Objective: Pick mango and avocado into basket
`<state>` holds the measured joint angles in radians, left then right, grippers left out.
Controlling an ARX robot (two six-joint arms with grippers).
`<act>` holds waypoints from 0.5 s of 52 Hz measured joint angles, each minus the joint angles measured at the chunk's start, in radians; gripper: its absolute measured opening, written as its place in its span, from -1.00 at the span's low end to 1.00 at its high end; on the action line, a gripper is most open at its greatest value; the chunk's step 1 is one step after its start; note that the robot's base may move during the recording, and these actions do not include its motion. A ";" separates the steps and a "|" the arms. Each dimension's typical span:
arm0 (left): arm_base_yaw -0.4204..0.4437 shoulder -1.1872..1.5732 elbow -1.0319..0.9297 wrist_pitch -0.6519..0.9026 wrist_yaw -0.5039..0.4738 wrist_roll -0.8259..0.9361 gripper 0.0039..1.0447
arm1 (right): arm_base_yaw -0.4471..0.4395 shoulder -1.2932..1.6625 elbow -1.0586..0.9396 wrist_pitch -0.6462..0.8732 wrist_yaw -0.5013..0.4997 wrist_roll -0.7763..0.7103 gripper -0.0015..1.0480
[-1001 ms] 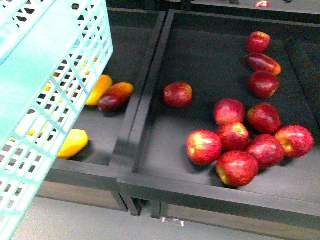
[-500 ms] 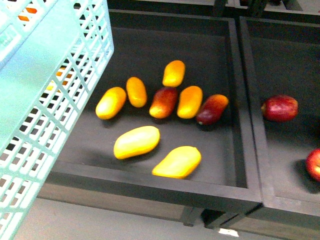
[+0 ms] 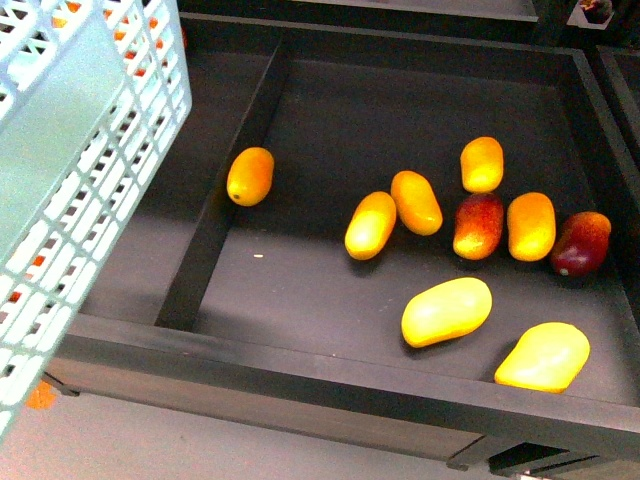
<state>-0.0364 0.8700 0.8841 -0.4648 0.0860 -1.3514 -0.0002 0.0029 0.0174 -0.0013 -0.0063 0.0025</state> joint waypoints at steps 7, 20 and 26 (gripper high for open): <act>-0.023 0.057 0.053 -0.080 0.046 0.257 -0.93 | 0.000 0.000 0.000 0.000 0.002 0.000 0.83; -0.248 0.324 0.159 0.067 -0.027 0.345 -0.93 | 0.000 0.000 0.000 0.000 0.004 0.000 0.83; -0.352 0.436 0.240 0.113 -0.022 0.309 -0.93 | 0.000 0.000 0.000 0.000 0.004 0.000 0.83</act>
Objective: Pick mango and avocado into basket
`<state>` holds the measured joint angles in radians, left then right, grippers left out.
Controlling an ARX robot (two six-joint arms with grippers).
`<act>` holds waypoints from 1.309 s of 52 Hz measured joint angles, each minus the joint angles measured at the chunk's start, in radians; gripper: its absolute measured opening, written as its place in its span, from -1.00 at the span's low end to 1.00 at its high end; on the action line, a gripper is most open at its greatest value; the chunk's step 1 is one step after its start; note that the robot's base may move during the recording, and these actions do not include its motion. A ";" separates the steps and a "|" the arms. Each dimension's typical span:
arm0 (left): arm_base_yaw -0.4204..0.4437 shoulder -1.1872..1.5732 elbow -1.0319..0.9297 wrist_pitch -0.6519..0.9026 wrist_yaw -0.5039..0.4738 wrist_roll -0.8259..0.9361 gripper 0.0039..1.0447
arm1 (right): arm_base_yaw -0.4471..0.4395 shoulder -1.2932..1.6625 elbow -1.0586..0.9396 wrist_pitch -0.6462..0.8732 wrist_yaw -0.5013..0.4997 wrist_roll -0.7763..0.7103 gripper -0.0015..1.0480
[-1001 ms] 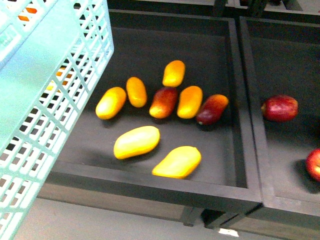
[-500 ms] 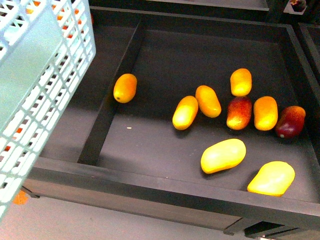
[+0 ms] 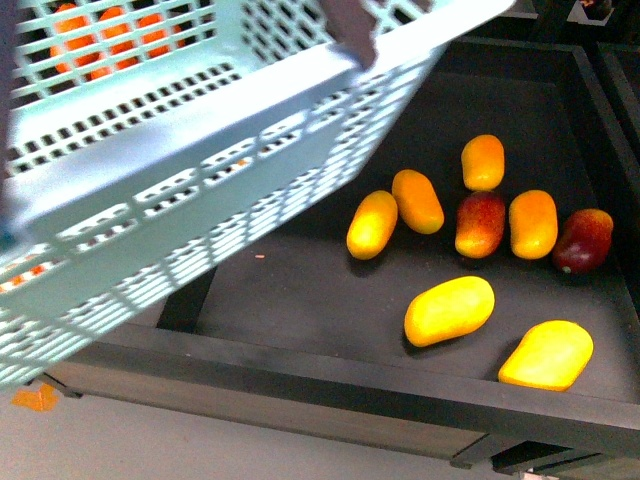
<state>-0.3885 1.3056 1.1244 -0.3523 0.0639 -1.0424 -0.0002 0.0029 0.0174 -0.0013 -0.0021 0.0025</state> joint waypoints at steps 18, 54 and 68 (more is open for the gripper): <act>-0.222 0.272 0.205 0.077 0.010 -0.063 -0.93 | 0.000 0.000 0.000 0.000 0.001 0.000 0.83; -0.272 0.294 0.227 0.079 0.031 -0.071 -0.93 | 0.037 0.287 0.166 -0.426 0.296 0.340 0.83; -0.274 0.294 0.229 0.079 0.032 -0.070 -0.93 | -0.423 0.586 0.186 -0.203 -0.033 0.365 0.83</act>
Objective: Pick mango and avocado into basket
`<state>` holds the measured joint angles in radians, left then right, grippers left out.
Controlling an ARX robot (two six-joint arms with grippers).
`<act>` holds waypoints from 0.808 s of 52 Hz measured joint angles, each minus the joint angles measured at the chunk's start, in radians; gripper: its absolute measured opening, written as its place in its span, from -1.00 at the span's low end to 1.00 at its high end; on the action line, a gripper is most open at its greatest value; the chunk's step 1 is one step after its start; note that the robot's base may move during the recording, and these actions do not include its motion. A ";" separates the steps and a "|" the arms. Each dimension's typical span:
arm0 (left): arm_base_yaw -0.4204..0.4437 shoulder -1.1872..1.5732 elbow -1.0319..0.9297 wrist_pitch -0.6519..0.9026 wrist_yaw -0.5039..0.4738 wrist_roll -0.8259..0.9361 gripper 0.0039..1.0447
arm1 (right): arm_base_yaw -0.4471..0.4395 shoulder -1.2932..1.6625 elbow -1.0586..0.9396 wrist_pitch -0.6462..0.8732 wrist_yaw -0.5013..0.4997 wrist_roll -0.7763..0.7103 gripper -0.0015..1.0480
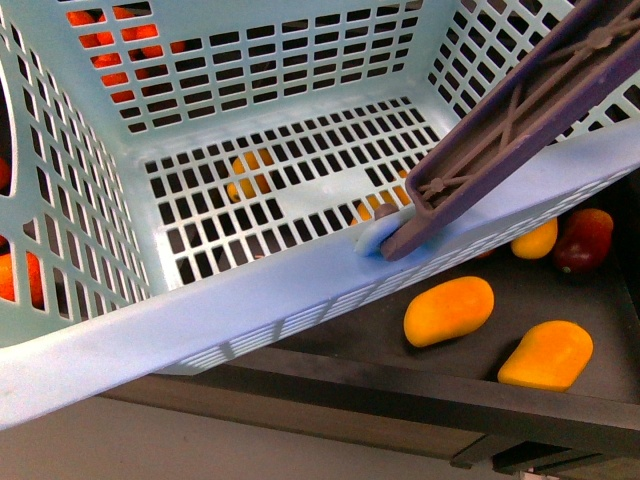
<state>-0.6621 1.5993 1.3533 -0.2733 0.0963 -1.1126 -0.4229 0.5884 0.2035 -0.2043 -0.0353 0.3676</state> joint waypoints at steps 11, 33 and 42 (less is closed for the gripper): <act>0.001 0.000 0.000 0.000 -0.006 0.001 -0.93 | -0.276 0.375 0.026 0.315 -0.037 -0.137 0.83; 0.001 0.000 0.000 0.000 -0.002 0.000 -0.93 | -0.383 1.132 0.227 0.724 -0.057 -0.317 0.83; 0.001 0.000 0.000 0.000 -0.002 0.000 -0.93 | -0.286 1.181 0.242 0.756 -0.109 -0.340 0.83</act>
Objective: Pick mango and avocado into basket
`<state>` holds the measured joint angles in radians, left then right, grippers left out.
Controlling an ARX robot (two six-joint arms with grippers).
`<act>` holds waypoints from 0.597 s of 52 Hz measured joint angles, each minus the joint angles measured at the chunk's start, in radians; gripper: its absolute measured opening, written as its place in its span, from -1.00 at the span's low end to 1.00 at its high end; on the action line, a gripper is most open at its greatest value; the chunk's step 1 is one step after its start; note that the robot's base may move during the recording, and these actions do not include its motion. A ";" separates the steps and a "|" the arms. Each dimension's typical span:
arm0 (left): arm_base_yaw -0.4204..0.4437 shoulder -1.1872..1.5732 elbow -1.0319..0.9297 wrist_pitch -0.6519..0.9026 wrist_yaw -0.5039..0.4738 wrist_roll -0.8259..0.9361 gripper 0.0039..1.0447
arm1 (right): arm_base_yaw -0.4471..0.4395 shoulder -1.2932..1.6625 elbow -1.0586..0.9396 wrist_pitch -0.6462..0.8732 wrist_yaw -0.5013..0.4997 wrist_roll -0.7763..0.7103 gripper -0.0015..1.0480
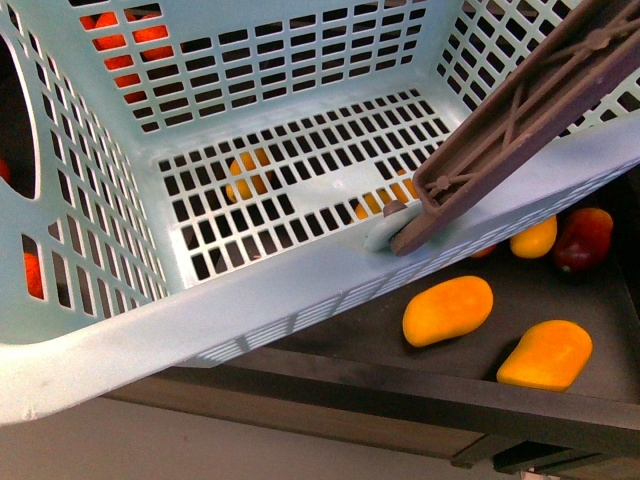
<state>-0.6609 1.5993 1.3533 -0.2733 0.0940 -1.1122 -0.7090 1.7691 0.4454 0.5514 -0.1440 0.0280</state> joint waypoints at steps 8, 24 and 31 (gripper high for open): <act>0.000 0.000 0.000 0.000 0.002 0.000 -0.93 | 0.107 0.063 0.036 0.032 -0.018 -0.066 0.83; 0.000 0.000 0.000 0.000 0.000 0.000 -0.93 | 0.249 0.151 0.077 0.057 -0.037 -0.113 0.83; 0.000 0.000 0.000 0.000 0.001 0.000 -0.93 | 0.335 0.168 0.097 0.065 -0.039 -0.148 0.83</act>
<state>-0.6609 1.5997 1.3533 -0.2733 0.0952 -1.1122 -0.3740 1.9369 0.5419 0.6163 -0.1829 -0.1204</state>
